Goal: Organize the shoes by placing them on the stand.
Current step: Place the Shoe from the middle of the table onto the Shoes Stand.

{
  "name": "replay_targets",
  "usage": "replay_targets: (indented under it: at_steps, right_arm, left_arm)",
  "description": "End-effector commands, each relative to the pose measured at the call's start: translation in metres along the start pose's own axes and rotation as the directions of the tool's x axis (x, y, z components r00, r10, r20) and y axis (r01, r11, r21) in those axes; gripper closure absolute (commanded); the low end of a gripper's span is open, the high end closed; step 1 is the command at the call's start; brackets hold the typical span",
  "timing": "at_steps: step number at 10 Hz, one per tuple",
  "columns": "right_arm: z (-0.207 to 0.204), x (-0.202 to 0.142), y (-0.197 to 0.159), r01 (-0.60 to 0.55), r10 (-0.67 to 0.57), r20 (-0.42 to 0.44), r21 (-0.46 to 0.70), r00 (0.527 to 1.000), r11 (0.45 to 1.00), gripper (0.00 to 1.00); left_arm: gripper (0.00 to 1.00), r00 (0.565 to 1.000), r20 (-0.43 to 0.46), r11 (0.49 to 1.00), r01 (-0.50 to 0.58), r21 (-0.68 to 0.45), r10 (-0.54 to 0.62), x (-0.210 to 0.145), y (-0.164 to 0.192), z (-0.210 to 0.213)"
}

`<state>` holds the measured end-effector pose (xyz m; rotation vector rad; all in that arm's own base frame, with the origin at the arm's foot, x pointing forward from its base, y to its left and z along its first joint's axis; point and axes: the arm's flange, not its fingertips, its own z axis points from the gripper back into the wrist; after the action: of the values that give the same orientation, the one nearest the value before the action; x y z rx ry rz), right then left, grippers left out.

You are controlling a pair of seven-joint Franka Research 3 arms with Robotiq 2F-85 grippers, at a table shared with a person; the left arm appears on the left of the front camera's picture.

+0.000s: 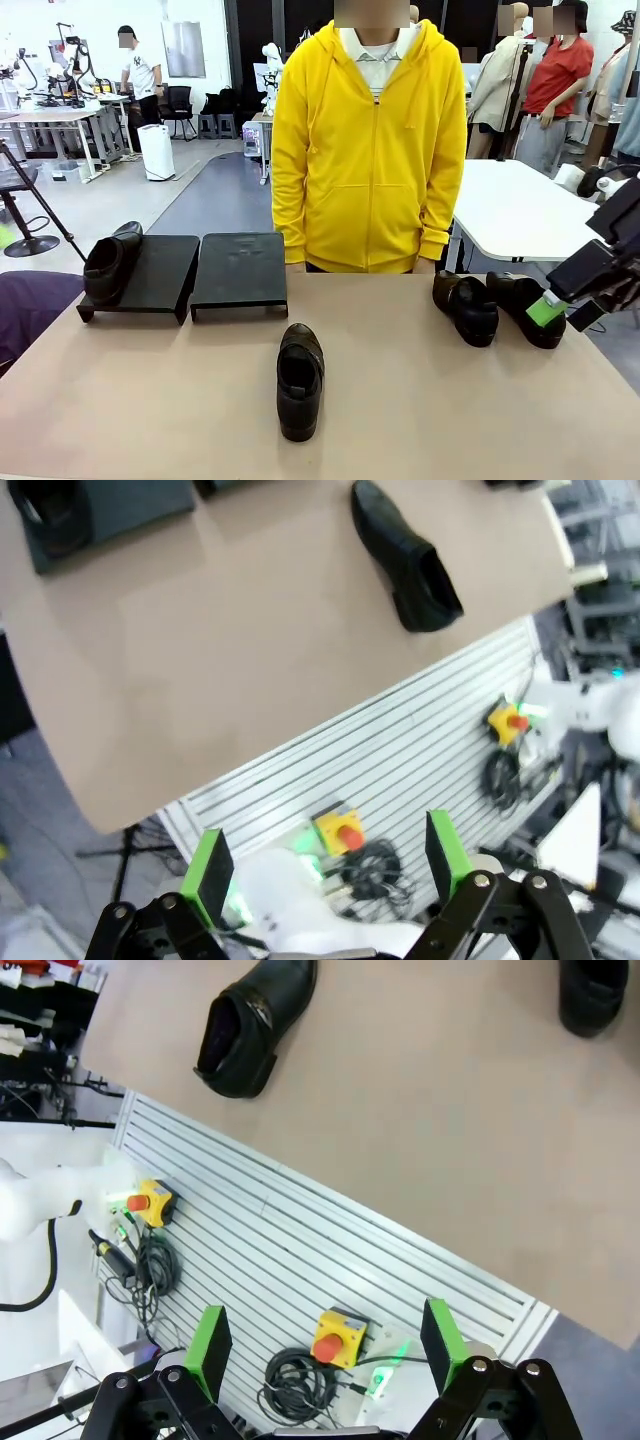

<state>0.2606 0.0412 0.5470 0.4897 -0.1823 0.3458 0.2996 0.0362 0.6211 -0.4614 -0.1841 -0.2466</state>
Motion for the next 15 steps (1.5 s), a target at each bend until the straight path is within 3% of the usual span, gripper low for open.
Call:
replay_targets:
  at_steps: [1,3,4,5,6,7,9,10,14,15]
  right_arm:
    - [0.003,0.003,0.001,-0.011,0.011,-0.004,0.012,1.000,1.000,0.00]
    - [0.003,0.003,0.001,-0.011,0.011,-0.004,0.012,1.000,1.000,0.00]
    - [0.003,0.003,0.001,-0.011,0.011,-0.004,0.012,1.000,1.000,0.00]
    - [0.003,0.003,0.001,-0.011,0.011,-0.004,0.012,1.000,1.000,0.00]
    - [0.003,0.003,0.001,-0.011,0.011,-0.004,0.012,1.000,1.000,0.00]
    - [0.003,0.003,0.001,-0.011,0.011,-0.004,0.012,1.000,1.000,0.00]
    - [0.003,0.003,0.001,-0.011,0.011,-0.004,0.012,1.000,1.000,0.00]
    - [0.003,0.003,0.001,-0.011,0.011,-0.004,0.012,1.000,1.000,0.00]
    - [0.003,0.003,0.001,-0.011,0.011,-0.004,0.012,1.000,1.000,0.00]
    - [0.003,0.003,0.001,-0.011,0.011,-0.004,0.012,1.000,1.000,0.00]
  left_arm:
    - [0.00,0.991,-0.051,0.990,-0.130,-0.054,0.127,0.043,-0.054,-0.069]
    - [0.00,0.979,-0.196,0.991,-0.084,-0.099,0.064,0.077,-0.116,-0.176]
    - [0.00,0.980,-0.196,0.995,-0.062,-0.074,0.046,0.083,-0.141,-0.226]
    - [0.00,0.977,-0.186,0.982,-0.135,-0.133,0.109,0.086,-0.158,-0.258]
    - [0.00,0.968,-0.207,0.979,-0.170,-0.109,0.145,0.087,-0.179,-0.288]
    - [0.00,0.939,-0.323,0.981,-0.163,-0.109,0.120,0.086,-0.193,-0.310]
    - [0.00,0.948,-0.300,0.994,-0.109,-0.001,0.104,0.090,-0.190,-0.308]
    - [0.00,0.949,-0.301,0.987,-0.132,-0.094,0.098,0.074,-0.196,-0.331]
    - [0.00,0.946,-0.310,0.990,-0.123,-0.071,0.096,0.080,-0.198,-0.331]
    - [0.00,0.977,-0.124,0.984,-0.165,0.060,0.172,0.080,-0.194,-0.341]
